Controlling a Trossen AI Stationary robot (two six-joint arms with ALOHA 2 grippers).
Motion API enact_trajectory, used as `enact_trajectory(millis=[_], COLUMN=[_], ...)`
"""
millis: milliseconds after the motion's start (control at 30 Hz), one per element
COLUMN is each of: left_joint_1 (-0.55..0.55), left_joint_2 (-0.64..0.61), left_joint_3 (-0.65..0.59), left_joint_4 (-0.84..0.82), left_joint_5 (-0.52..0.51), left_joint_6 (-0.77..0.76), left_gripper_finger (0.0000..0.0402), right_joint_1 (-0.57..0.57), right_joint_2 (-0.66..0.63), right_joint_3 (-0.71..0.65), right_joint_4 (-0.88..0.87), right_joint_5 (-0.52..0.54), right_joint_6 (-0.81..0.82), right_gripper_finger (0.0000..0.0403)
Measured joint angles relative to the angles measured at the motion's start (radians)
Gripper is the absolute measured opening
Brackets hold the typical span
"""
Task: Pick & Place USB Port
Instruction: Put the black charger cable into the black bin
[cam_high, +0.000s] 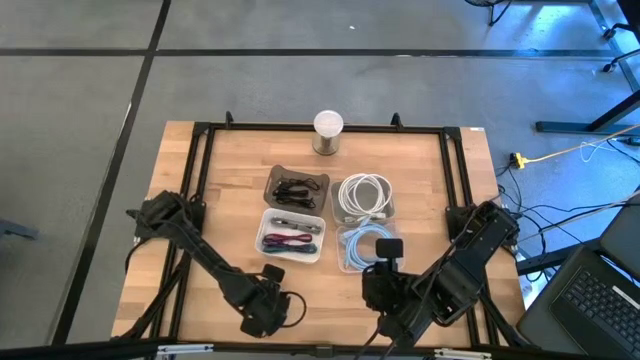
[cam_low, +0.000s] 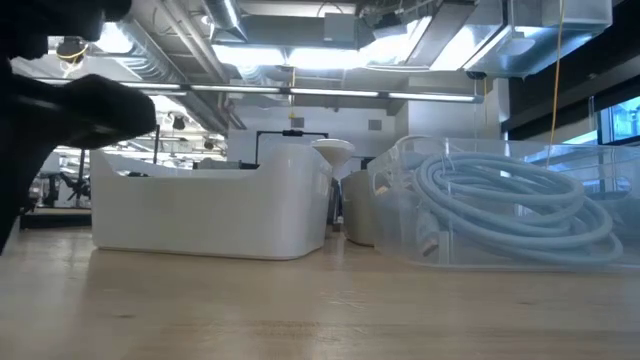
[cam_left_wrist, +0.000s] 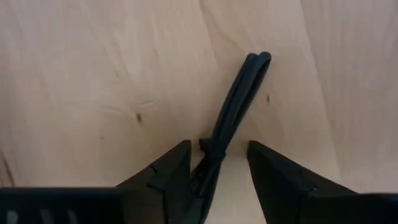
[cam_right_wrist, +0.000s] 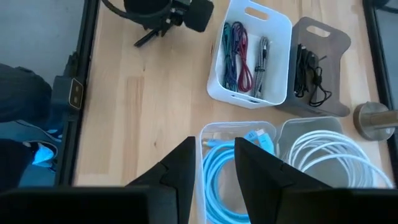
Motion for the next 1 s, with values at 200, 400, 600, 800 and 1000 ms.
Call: enact_trajectory(millis=[200, 400, 600, 800, 1000], left_joint_1=[0.012, 0.016, 0.022, 0.094, 0.207], left_joint_2=[0.004, -0.014, -0.015, -0.015, -0.056], left_joint_3=[0.002, -0.002, -0.004, -0.004, -0.005], left_joint_4=[-0.036, -0.082, -0.106, -0.106, -0.106], left_joint_5=[0.042, 0.003, -0.052, -0.099, -0.169], left_joint_6=[-0.022, -0.017, 0.002, 0.107, 0.164], left_gripper_finger=[0.006, 0.0016, 0.0014, 0.0014, 0.0014], right_joint_1=[0.017, 0.026, 0.049, 0.021, -0.09], right_joint_2=[-0.008, -0.144, -0.473, -0.818, -1.144], right_joint_3=[-0.002, -0.123, -0.641, -1.133, -1.552], right_joint_4=[0.0, 0.003, 0.006, 0.412, 1.043], right_joint_5=[0.192, 0.217, 0.3, 0.389, 0.271], right_joint_6=[-0.067, 0.011, 0.339, 0.265, -0.176], right_gripper_finger=[0.0102, 0.0053, 0.0008, 0.0003, 0.0001])
